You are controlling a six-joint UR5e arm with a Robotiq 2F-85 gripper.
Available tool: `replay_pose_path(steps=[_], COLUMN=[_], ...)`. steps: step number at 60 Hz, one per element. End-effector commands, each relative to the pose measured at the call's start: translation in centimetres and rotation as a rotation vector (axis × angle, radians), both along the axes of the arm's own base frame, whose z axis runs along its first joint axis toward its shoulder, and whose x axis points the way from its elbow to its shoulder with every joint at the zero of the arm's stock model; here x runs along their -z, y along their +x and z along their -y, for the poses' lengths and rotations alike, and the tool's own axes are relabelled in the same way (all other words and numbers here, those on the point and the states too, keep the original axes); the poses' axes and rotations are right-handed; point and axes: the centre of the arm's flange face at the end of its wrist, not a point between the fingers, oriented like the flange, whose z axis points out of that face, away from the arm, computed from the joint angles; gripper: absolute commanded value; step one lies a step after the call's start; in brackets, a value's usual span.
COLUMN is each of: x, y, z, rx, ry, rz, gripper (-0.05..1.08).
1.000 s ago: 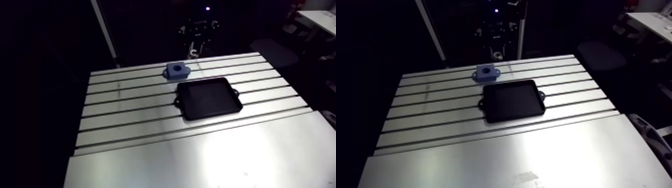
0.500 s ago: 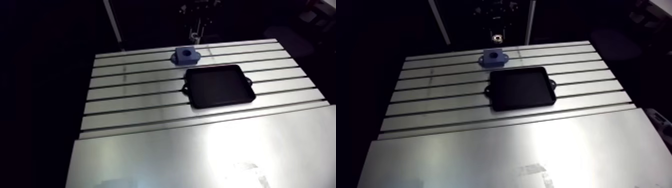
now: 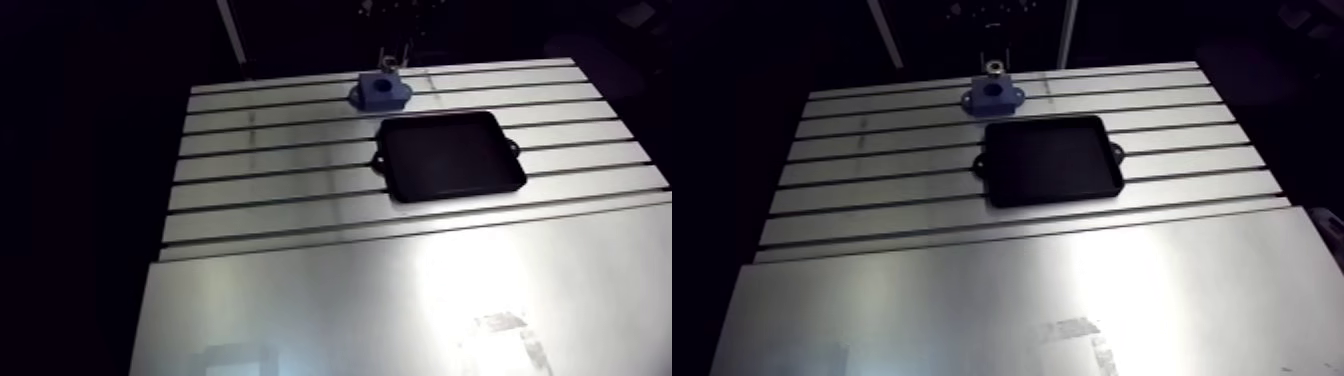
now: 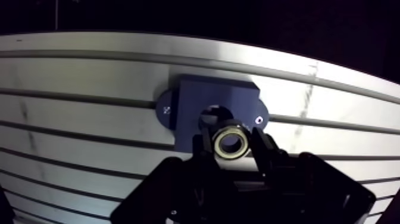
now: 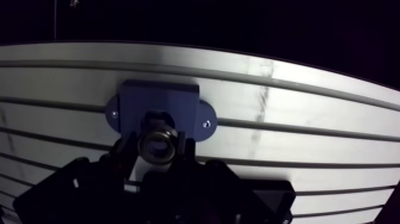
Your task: Pick up the bearing and press it into the housing until flush.
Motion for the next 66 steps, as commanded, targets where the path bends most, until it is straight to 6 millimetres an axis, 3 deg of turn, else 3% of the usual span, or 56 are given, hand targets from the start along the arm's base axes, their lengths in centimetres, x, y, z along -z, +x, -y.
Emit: replay_pose_path(steps=[1, 66], x=[1.1, 2.8], y=[-0.3, -0.6], z=[0.5, 1.0], rx=[0.002, -0.008], ry=[-0.001, 0.0], rz=[0.011, 0.018], gripper=[0.79, 0.8])
